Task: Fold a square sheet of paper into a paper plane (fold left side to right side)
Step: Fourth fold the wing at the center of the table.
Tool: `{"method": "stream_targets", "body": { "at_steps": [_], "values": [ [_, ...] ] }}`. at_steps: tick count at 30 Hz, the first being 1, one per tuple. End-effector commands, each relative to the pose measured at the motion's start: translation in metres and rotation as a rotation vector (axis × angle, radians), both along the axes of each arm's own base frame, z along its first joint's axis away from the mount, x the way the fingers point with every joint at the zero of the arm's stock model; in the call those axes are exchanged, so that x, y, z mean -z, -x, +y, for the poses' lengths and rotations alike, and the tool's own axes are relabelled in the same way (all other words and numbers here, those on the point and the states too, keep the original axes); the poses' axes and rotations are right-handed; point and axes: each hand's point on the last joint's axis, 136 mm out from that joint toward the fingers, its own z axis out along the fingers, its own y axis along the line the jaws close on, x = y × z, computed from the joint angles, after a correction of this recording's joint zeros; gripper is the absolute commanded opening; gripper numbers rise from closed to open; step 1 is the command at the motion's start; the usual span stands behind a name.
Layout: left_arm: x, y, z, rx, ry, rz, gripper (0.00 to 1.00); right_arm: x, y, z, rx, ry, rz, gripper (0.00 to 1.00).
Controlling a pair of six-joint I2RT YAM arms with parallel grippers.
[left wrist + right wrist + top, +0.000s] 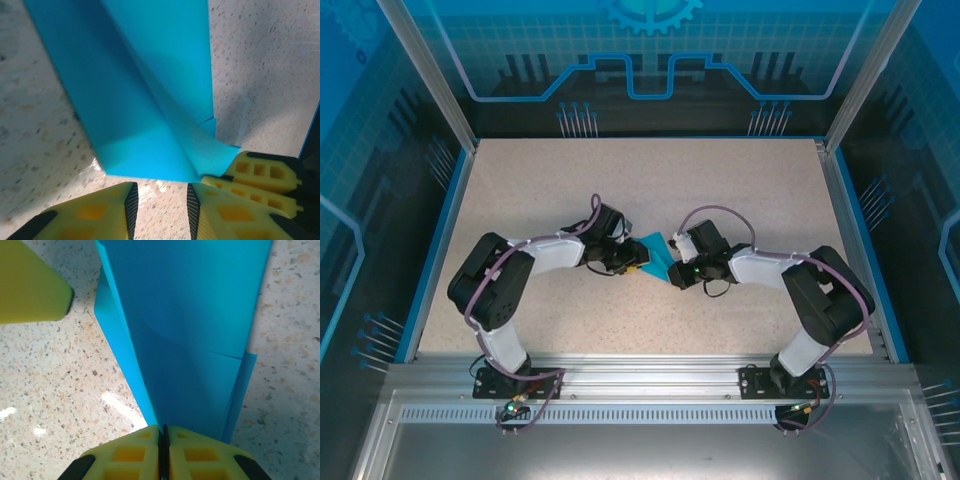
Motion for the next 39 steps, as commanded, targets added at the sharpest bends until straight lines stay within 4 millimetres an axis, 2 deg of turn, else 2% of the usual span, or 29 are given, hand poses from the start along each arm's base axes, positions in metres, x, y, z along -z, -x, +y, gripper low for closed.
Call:
{"method": "stream_targets", "body": {
  "at_steps": [1, 15, 27, 30, 39],
  "values": [
    [-0.007, -0.011, -0.012, 0.007, 0.037, -0.006, 0.34, -0.003, -0.009, 0.005, 0.013, -0.048, 0.022, 0.11],
    [0.007, -0.023, -0.027, 0.029, 0.035, 0.02, 0.33, 0.002, -0.015, -0.006, 0.071, -0.09, 0.072, 0.11],
    [0.023, -0.023, -0.029, 0.035, 0.012, 0.052, 0.35, 0.007, -0.019, -0.012, 0.104, -0.107, 0.11, 0.12],
    [0.026, -0.023, -0.029, 0.033, 0.005, 0.057, 0.35, 0.007, -0.019, -0.012, 0.102, -0.111, 0.116, 0.14],
    [0.028, -0.023, -0.029, 0.033, -0.005, 0.06, 0.35, -0.008, -0.022, -0.011, 0.088, -0.167, 0.114, 0.3]
  ]
}}
